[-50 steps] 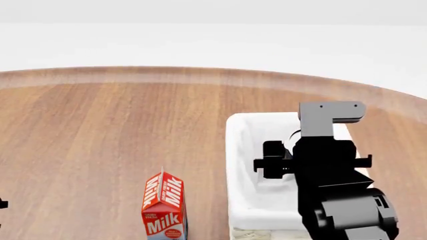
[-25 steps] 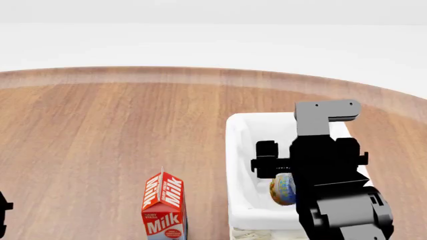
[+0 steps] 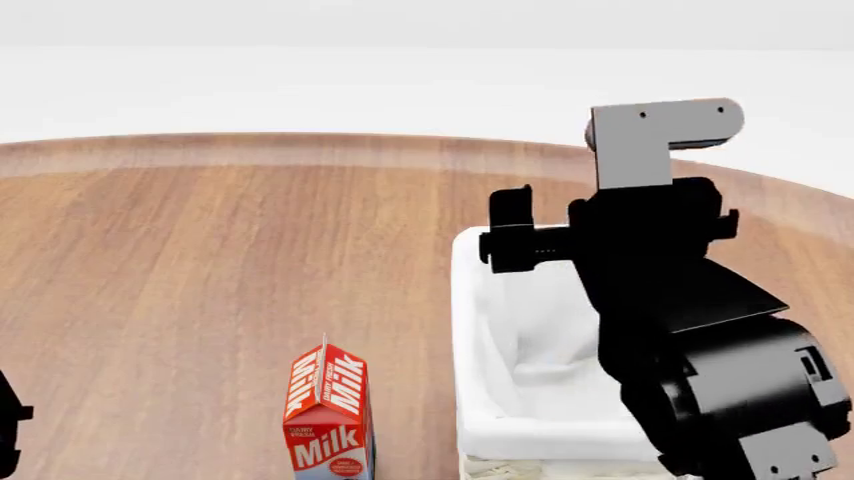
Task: Pick up the alphabet soup and the tomato sauce, and put them in the basket.
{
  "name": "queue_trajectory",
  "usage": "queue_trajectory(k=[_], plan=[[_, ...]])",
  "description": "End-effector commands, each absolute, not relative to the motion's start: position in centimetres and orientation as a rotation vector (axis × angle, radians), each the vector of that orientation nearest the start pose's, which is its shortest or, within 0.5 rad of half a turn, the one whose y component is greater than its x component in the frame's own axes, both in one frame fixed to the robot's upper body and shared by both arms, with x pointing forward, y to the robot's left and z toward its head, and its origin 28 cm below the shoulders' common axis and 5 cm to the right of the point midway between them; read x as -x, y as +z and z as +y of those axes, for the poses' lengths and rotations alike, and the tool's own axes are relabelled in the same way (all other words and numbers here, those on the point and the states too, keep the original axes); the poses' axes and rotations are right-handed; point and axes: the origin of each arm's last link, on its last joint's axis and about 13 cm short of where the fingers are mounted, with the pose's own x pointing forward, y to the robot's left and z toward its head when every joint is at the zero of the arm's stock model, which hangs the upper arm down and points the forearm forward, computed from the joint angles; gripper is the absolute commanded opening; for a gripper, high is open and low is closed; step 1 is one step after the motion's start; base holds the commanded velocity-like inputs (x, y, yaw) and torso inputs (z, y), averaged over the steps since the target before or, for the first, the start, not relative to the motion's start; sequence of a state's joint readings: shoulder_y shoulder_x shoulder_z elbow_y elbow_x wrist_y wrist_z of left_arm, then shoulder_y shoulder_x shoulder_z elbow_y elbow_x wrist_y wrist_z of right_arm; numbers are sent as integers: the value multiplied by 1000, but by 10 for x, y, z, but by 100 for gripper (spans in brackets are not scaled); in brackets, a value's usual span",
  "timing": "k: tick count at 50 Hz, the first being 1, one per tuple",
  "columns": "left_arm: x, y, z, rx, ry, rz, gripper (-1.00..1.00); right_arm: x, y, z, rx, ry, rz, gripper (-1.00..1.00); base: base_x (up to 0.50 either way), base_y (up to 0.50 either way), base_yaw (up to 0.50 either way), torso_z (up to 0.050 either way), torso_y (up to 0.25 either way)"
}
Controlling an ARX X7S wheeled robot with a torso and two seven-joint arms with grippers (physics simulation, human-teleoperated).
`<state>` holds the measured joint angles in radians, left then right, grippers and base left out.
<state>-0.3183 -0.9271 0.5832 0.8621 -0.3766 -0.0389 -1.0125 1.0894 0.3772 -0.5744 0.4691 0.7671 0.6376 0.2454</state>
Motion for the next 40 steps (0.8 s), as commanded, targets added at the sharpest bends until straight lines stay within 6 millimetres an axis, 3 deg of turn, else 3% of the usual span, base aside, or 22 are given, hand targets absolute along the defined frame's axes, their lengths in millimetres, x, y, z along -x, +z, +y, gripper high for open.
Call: queue_trajectory(k=[1,15,25,28,33,40], plan=[[-170,192,222,-81,77,-694,100,-350,241,-128,95,189,100,100,0,0,0,0,0],[-170,191,221,-83,75,-691,100,-302,248,-102,280,431,54,100,0,0,0,0,0],[-169,190,222,-82,75,-690,100,-266,233,-88,400,667,37,100,0,0,0,0,0],[-169,191,223,-84,78,-693,100,-255,217,-85,452,698,62,100,0,0,0,0,0],[-169,190,222,-82,78,-691,100,-240,220,-83,462,718,58,100,0,0,0,0,0],[-169,191,222,-82,75,-690,100,-216,198,-75,522,775,74,100,0,0,0,0,0]])
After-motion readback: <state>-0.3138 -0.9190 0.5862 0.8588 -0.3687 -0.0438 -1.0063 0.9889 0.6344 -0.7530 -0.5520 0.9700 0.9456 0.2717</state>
